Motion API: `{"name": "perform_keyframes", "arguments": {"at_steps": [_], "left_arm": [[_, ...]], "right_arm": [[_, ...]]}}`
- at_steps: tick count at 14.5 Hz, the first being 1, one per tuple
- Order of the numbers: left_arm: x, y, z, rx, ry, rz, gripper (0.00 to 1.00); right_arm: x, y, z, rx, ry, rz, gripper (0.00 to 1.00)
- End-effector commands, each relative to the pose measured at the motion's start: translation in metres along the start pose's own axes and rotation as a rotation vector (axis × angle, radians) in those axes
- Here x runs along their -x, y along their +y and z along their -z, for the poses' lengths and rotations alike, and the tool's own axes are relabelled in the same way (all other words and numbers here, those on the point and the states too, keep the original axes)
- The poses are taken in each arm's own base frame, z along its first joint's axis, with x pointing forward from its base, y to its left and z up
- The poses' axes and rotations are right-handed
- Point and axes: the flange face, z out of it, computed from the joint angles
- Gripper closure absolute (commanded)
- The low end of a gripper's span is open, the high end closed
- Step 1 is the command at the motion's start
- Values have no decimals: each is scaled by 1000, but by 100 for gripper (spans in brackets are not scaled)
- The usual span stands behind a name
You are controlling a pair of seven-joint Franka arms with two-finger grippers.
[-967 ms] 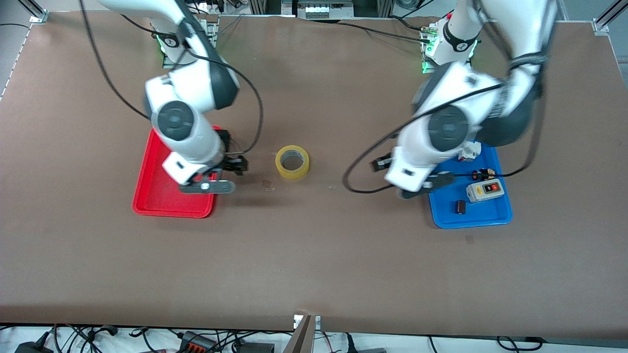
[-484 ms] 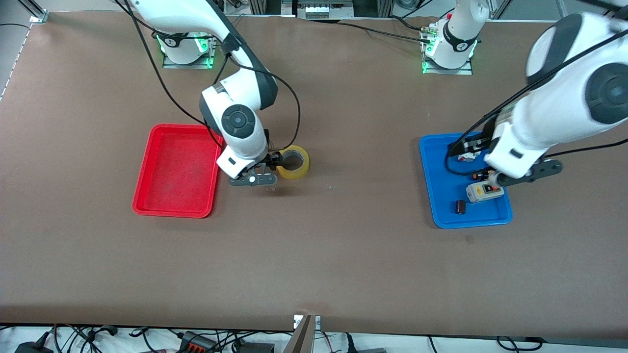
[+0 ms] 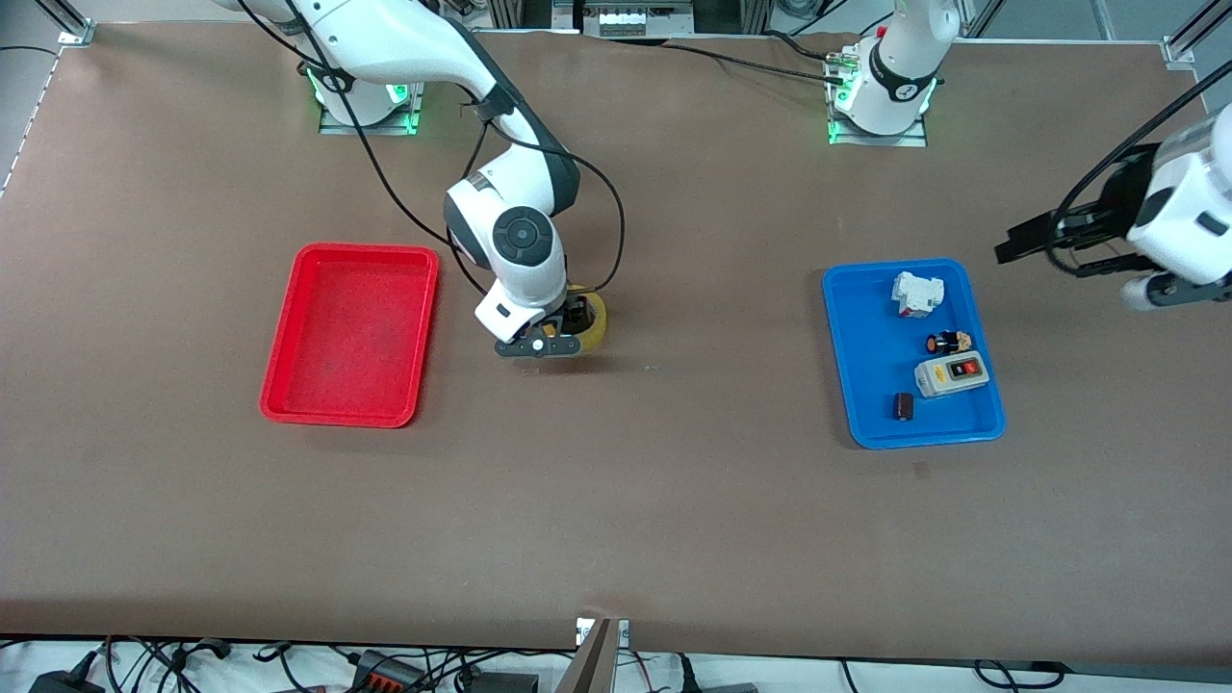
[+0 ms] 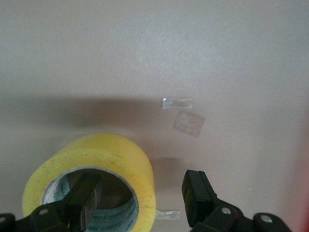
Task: Place and move tape with both arms
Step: 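Lift the tape with the right gripper and move it over the red tray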
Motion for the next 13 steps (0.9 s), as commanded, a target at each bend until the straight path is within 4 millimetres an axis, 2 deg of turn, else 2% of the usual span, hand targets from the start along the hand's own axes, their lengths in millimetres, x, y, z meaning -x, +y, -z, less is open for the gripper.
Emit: {"name": "perform_keyframes", "arguments": {"at_steps": [1, 4, 5, 6, 7, 9, 11, 12, 13], "left_arm": [[28, -13, -2, -31, 9, -58, 0], [40, -13, -3, -34, 51, -59, 0], [40, -15, 1, -33, 57, -67, 0], [42, -16, 5, -32, 61, -73, 0], [44, -16, 10, -33, 55, -88, 0], [47, -12, 18, -34, 58, -100, 0], [46, -4, 17, -24, 58, -100, 0], [41, -4, 13, -17, 46, -97, 0], [40, -3, 17, -14, 55, -99, 0]], "right_arm": [[7, 1, -9, -3, 0, -19, 4], [10, 1, -18, -9, 9, -17, 8], [9, 2, -18, -8, 7, -19, 21], [10, 1, -17, -10, 10, -16, 55], [8, 3, -17, -12, 12, -19, 78], [6, 5, -16, -17, 19, -23, 95], [4, 8, -4, -22, 25, -28, 100], [0, 14, 9, -28, 32, -38, 100], [-5, 24, 23, -26, 27, -52, 100]]}}
